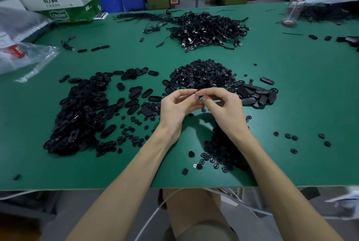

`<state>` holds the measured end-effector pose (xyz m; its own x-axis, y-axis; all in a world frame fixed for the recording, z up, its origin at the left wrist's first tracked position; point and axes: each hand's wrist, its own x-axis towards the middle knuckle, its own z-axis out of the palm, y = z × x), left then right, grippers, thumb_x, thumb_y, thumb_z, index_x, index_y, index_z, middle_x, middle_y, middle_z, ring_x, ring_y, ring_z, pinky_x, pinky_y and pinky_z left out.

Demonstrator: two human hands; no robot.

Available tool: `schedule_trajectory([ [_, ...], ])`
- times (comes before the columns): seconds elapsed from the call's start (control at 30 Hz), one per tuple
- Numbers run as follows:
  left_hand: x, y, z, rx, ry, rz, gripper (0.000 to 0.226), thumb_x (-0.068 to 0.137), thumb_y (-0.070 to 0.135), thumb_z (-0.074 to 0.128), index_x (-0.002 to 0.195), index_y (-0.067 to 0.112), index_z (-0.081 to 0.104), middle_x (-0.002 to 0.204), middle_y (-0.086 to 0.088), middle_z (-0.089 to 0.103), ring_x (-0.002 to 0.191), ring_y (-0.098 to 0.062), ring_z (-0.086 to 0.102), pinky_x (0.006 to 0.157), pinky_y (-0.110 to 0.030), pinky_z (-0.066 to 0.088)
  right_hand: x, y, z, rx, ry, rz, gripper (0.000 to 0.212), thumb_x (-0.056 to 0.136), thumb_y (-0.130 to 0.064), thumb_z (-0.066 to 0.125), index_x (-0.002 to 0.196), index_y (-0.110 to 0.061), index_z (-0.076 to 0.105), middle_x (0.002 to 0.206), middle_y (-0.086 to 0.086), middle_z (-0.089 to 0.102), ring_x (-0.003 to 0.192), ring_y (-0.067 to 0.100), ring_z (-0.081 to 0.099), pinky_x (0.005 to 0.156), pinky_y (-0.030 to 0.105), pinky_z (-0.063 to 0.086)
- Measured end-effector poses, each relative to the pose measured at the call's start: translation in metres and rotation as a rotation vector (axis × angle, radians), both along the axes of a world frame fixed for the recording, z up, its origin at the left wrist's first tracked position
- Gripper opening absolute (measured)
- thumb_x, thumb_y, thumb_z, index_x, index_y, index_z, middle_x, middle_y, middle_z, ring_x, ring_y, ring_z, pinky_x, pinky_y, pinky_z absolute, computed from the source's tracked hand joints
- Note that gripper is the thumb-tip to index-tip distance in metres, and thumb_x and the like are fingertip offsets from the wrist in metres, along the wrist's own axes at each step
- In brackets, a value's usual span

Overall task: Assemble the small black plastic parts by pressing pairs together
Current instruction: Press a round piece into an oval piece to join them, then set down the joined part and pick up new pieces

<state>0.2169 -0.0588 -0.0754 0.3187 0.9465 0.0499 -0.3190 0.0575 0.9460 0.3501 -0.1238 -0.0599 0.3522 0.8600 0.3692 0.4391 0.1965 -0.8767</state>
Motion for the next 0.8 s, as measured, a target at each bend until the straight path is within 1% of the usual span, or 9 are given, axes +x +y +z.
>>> schedule_trajectory([
  [0.17, 0.007, -0.004, -0.001, 0.151, 0.132, 0.03, 0.017, 0.097, 0.003, 0.069, 0.113, -0.001, 0.072, 0.102, -0.013, 0.078, 0.094, -0.03, 0.078, 0.088, -0.041, 0.063, 0.001, 0.0, 0.0, 0.044, 0.058, -0.107, 0.025, 0.096, -0.004, 0.062, 0.104, -0.02, 0.08, 0.105, -0.005, 0.074, 0.095, 0.007, 0.07, 0.088, 0.033, 0.058],
  [0.27, 0.009, -0.002, 0.005, 0.266, 0.303, 0.083, 0.019, 0.102, 0.006, 0.061, 0.119, 0.004, 0.07, 0.11, -0.008, 0.075, 0.092, -0.018, 0.077, 0.082, -0.033, 0.063, 0.006, 0.002, 0.001, 0.076, 0.09, -0.281, 0.028, 0.098, -0.006, 0.058, 0.119, -0.019, 0.073, 0.114, -0.003, 0.067, 0.098, 0.005, 0.065, 0.09, 0.026, 0.055],
  [0.33, 0.003, 0.009, 0.012, 0.313, 0.446, 0.142, 0.023, 0.103, 0.001, 0.054, 0.118, 0.009, 0.07, 0.11, -0.004, 0.072, 0.088, -0.011, 0.075, 0.074, -0.025, 0.061, 0.014, 0.003, 0.002, 0.049, 0.161, -0.417, 0.035, 0.099, -0.009, 0.055, 0.132, -0.016, 0.063, 0.121, -0.002, 0.054, 0.097, 0.0, 0.061, 0.084, 0.014, 0.051],
  [0.4, -0.01, 0.028, 0.019, 0.355, 0.623, 0.21, 0.032, 0.101, -0.006, 0.049, 0.116, 0.012, 0.07, 0.109, -0.001, 0.071, 0.086, -0.008, 0.072, 0.07, -0.016, 0.057, 0.02, 0.004, 0.0, -0.029, 0.264, -0.494, 0.046, 0.098, -0.01, 0.055, 0.143, -0.015, 0.05, 0.125, -0.002, 0.041, 0.09, -0.003, 0.057, 0.078, 0.013, 0.05],
  [0.5, -0.039, 0.066, 0.028, 0.439, 0.94, 0.311, 0.04, 0.098, -0.012, 0.046, 0.124, 0.01, 0.067, 0.119, -0.002, 0.067, 0.104, -0.012, 0.065, 0.089, -0.016, 0.049, 0.024, 0.006, -0.004, -0.092, 0.332, -0.504, 0.056, 0.097, -0.009, 0.056, 0.151, -0.012, 0.038, 0.135, 0.003, 0.031, 0.089, -0.004, 0.055, 0.064, 0.002, 0.043],
  [0.57, -0.06, 0.092, 0.028, 0.46, 1.118, 0.364, 0.044, 0.097, -0.015, 0.046, 0.131, 0.007, 0.064, 0.132, -0.009, 0.063, 0.117, -0.018, 0.06, 0.105, -0.025, 0.045, 0.025, 0.007, -0.006, -0.11, 0.338, -0.494, 0.061, 0.098, -0.008, 0.055, 0.155, -0.012, 0.033, 0.144, 0.005, 0.028, 0.107, 0.007, 0.056, 0.061, -0.001, 0.04],
  [0.63, -0.077, 0.112, 0.026, 0.477, 1.242, 0.38, 0.048, 0.097, -0.015, 0.045, 0.139, 0.005, 0.059, 0.141, -0.015, 0.057, 0.127, -0.027, 0.057, 0.112, -0.037, 0.045, 0.026, 0.007, -0.007, -0.134, 0.347, -0.492, 0.064, 0.099, -0.007, 0.055, 0.157, -0.012, 0.029, 0.153, 0.007, 0.022, 0.123, 0.017, 0.054, 0.061, 0.0, 0.042],
  [0.73, -0.084, 0.129, 0.022, 0.546, 1.384, 0.268, 0.062, 0.096, -0.018, 0.043, 0.154, 0.007, 0.044, 0.156, -0.016, 0.044, 0.139, -0.032, 0.047, 0.112, -0.043, 0.042, 0.025, 0.007, -0.006, -0.129, 0.339, -0.499, 0.069, 0.099, -0.005, 0.053, 0.16, -0.015, 0.024, 0.167, 0.008, 0.007, 0.129, 0.019, 0.052, 0.061, 0.001, 0.042],
  [0.8, -0.079, 0.136, 0.02, 0.607, 1.456, 0.147, 0.075, 0.093, -0.023, 0.039, 0.161, 0.008, 0.031, 0.166, -0.013, 0.032, 0.151, -0.029, 0.032, 0.122, -0.041, 0.031, 0.023, 0.006, -0.005, -0.114, 0.317, -0.484, 0.072, 0.098, -0.003, 0.052, 0.162, -0.016, 0.021, 0.17, 0.006, -0.001, 0.126, 0.018, 0.053, 0.062, 0.001, 0.043],
])
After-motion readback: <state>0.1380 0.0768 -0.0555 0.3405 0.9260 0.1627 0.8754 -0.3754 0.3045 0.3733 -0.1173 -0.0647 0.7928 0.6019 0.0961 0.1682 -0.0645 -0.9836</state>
